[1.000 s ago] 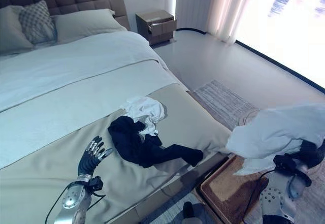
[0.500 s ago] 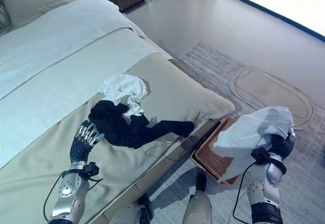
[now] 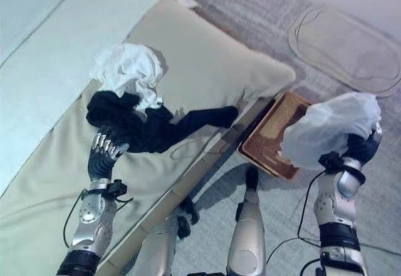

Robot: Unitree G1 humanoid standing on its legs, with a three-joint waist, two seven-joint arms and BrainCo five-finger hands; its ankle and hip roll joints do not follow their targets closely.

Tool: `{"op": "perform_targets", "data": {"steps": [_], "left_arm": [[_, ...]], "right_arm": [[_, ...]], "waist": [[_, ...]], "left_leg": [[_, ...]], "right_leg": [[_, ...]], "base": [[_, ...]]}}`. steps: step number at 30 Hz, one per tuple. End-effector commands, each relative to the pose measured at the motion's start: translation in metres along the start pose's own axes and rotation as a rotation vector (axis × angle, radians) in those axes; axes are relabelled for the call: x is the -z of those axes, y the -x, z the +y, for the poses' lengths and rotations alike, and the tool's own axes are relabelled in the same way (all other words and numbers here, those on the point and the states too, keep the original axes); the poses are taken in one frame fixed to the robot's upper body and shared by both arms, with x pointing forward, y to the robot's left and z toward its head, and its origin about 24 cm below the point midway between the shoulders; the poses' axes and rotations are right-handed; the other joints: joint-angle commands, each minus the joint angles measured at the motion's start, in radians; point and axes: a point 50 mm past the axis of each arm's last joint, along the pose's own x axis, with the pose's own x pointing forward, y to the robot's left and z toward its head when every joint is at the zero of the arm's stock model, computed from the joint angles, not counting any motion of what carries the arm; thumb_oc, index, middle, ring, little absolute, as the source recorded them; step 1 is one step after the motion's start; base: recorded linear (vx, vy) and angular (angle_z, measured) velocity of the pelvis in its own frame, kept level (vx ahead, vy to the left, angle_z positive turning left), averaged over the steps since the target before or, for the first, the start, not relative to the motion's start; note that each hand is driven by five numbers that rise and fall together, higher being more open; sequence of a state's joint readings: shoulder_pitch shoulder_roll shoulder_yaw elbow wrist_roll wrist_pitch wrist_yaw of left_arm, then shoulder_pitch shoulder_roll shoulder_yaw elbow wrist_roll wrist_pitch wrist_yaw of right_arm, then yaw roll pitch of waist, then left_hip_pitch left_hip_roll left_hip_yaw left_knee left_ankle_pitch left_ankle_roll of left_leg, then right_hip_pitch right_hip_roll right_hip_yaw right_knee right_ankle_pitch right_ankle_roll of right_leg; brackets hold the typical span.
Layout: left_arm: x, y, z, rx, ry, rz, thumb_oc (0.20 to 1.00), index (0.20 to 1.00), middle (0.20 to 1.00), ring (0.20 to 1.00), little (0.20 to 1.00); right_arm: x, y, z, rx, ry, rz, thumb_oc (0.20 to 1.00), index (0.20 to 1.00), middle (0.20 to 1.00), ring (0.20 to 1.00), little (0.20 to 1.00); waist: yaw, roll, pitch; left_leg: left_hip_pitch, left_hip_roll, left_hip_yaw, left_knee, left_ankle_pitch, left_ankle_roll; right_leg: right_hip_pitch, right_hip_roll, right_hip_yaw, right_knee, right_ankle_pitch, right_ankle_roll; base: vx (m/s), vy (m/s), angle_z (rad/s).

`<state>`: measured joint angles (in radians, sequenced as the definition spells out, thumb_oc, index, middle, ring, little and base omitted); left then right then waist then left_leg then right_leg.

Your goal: Pick up clothes into the bucket

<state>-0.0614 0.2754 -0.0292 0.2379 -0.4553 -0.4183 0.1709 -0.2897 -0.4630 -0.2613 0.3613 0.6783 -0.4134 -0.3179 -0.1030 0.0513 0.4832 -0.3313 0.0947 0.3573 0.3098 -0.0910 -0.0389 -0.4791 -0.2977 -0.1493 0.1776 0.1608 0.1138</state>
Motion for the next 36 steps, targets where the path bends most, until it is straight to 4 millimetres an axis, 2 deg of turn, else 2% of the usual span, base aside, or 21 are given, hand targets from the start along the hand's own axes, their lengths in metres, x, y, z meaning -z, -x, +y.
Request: {"op": "perform_targets", "data": {"steps": [1,3,6,10,12,13,14,15,18,20,22,26,29,36], "left_arm": [[-0.021,0.002,0.005,-0.016,0.031,-0.120,1.000,1.000,1.000,1.000,1.000],[-0.022,0.001,0.003,-0.013,0.035,-0.127,1.000,1.000,1.000,1.000,1.000],[-0.028,-0.003,-0.007,0.013,0.045,-0.159,1.000,1.000,1.000,1.000,1.000],[-0.034,-0.005,-0.013,0.031,0.057,-0.189,1.000,1.000,1.000,1.000,1.000],[-0.039,-0.007,-0.017,0.040,0.064,-0.212,1.000,1.000,1.000,1.000,1.000],[-0.041,-0.009,-0.021,0.039,0.068,-0.225,1.000,1.000,1.000,1.000,1.000],[-0.041,-0.009,-0.021,0.039,0.068,-0.225,1.000,1.000,1.000,1.000,1.000],[-0.047,-0.010,-0.025,0.057,0.070,-0.255,1.000,1.000,1.000,1.000,1.000],[-0.055,-0.011,-0.029,0.061,0.086,-0.291,1.000,1.000,1.000,1.000,1.000],[-0.057,-0.012,-0.030,0.060,0.094,-0.300,1.000,1.000,1.000,1.000,1.000],[-0.066,-0.014,-0.034,0.070,0.120,-0.340,1.000,1.000,1.000,1.000,1.000],[-0.072,-0.014,-0.035,0.068,0.141,-0.363,1.000,1.000,1.000,1.000,1.000],[-0.076,-0.013,-0.039,0.092,0.162,-0.374,1.000,1.000,1.000,1.000,1.000],[-0.079,-0.012,-0.040,0.107,0.183,-0.383,1.000,1.000,1.000,1.000,1.000]], "right_arm": [[-0.041,-0.016,0.019,-0.074,0.017,-0.221,0.200,0.200,0.200,0.200,0.200],[-0.043,-0.017,0.023,-0.083,0.029,-0.227,0.200,0.200,0.200,0.200,0.200],[-0.051,-0.025,0.044,-0.169,0.143,-0.270,0.200,0.200,0.200,0.200,0.200],[-0.057,-0.033,0.053,-0.183,0.235,-0.304,0.200,0.200,0.200,0.200,0.200],[-0.060,-0.040,0.063,-0.204,0.354,-0.328,0.200,0.200,0.200,0.200,0.200],[-0.057,-0.043,0.067,-0.198,0.408,-0.330,0.200,0.200,0.200,0.200,0.200],[-0.058,-0.043,0.067,-0.198,0.408,-0.330,0.200,0.200,0.200,0.200,0.200],[-0.058,-0.051,0.072,-0.190,0.517,-0.344,0.200,0.200,0.200,0.200,0.200],[-0.058,-0.056,0.081,-0.193,0.621,-0.364,0.200,0.200,0.200,0.200,0.200],[-0.059,-0.058,0.086,-0.195,0.645,-0.375,0.200,0.200,0.200,0.200,0.200],[-0.061,-0.069,0.088,-0.153,0.702,-0.369,0.200,0.200,0.200,0.200,0.200],[-0.062,-0.076,0.096,-0.162,0.740,-0.357,0.200,0.200,0.200,0.200,0.200],[-0.062,-0.083,0.106,-0.213,0.850,-0.353,0.200,0.200,0.200,0.200,0.200],[-0.080,-0.097,0.121,-0.237,0.965,-0.394,0.200,0.200,0.200,0.200,0.200]], "waist": [[-0.015,0.009,-0.054],[-0.015,0.014,-0.052],[-0.016,0.036,-0.028],[-0.019,0.053,-0.016],[-0.017,0.067,-0.002],[-0.011,0.080,0.002],[-0.011,0.080,0.002],[-0.006,0.093,0.010],[-0.004,0.105,0.017],[-0.004,0.109,0.017],[0.003,0.122,0.017],[0.010,0.131,0.015],[0.019,0.136,0.018],[0.036,0.140,0.005]], "left_leg": [[-0.103,0.023,-0.061,0.151,-0.077,-0.014],[-0.115,0.026,-0.056,0.158,-0.082,-0.013],[-0.163,0.033,-0.033,0.192,-0.095,-0.010],[-0.211,0.037,-0.024,0.227,-0.108,-0.009],[-0.241,0.040,-0.018,0.250,-0.119,-0.007],[-0.252,0.046,-0.022,0.274,-0.154,-0.014],[-0.254,0.046,-0.021,0.275,-0.154,-0.014],[-0.270,0.045,-0.014,0.285,-0.160,-0.012],[-0.295,0.043,-0.011,0.302,-0.168,-0.008],[-0.309,0.043,-0.009,0.313,-0.172,-0.007],[-0.348,0.040,-0.008,0.340,-0.182,-0.004],[-0.393,0.041,-0.004,0.367,-0.190,-0.001],[-0.431,0.043,0.000,0.381,-0.192,0.004],[-0.491,0.039,-0.007,0.389,-0.189,0.008]], "right_leg": [[-0.082,-0.036,0.050,0.146,-0.078,0.052],[-0.104,-0.033,0.063,0.154,-0.080,0.052],[-0.179,-0.026,0.098,0.187,-0.085,0.051],[-0.233,-0.023,0.125,0.207,-0.086,0.051],[-0.277,-0.017,0.146,0.233,-0.091,0.049],[-0.299,-0.007,0.161,0.260,-0.122,0.055],[-0.300,-0.006,0.162,0.261,-0.122,0.055],[-0.328,-0.007,0.174,0.277,-0.125,0.054],[-0.361,-0.002,0.190,0.293,-0.130,0.049],[-0.380,-0.001,0.199,0.306,-0.134,0.048],[-0.422,-0.001,0.216,0.334,-0.144,0.042],[-0.477,0.007,0.233,0.364,-0.149,0.037],[-0.525,0.011,0.250,0.383,-0.149,0.033],[-0.584,0.011,0.256,0.401,-0.152,0.031]], "base": [[-0.04,-0.005,-0.09],[-0.05,-0.001,-0.20],[-0.06,-0.009,-0.26],[-0.03,0.002,-0.12],[0.00,0.038,-0.14],[0.06,0.047,-0.19],[0.06,0.061,-0.24],[-0.02,0.025,-0.17],[-0.01,0.029,-0.13],[0.00,0.008,-0.10],[0.00,0.000,0.00],[0.00,0.000,0.00],[0.00,0.000,0.00],[0.00,0.000,0.00]]}}
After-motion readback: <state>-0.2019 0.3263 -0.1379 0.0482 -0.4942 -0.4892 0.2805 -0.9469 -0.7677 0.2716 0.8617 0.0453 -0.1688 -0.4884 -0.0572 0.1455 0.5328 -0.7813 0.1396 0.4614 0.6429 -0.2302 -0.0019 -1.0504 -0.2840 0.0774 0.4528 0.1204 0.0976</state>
